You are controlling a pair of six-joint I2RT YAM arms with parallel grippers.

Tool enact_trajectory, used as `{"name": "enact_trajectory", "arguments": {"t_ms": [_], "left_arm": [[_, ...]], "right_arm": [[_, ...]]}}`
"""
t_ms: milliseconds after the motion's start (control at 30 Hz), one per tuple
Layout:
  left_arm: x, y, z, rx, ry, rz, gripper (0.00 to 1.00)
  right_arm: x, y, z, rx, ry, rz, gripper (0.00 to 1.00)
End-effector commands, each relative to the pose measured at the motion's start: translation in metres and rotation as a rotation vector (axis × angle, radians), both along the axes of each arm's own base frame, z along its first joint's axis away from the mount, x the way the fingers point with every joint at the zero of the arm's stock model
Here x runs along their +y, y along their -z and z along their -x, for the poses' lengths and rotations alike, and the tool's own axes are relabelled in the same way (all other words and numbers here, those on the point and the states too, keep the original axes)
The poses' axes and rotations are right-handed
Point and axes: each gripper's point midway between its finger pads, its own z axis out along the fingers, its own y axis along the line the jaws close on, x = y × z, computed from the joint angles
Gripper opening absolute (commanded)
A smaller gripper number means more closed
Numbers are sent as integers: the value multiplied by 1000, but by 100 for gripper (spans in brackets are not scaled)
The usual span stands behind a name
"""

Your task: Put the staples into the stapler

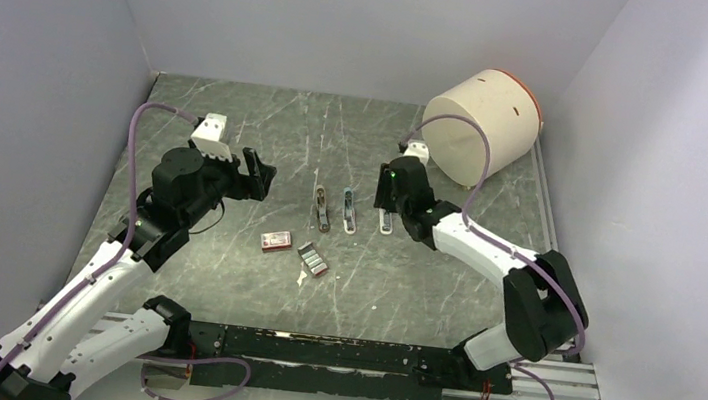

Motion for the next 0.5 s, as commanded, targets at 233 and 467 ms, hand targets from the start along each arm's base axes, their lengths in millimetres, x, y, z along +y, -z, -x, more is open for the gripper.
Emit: {"name": "enact_trajectory", "arguments": {"t_ms": [233, 467], "left_arm": [[-13, 11, 11, 90, 27, 138, 94], [-25, 78, 25, 309, 4, 272, 97]], "right_arm": [[39, -50, -3, 8, -149, -67, 67], [86, -39, 14, 62, -220, 2, 69]]}}
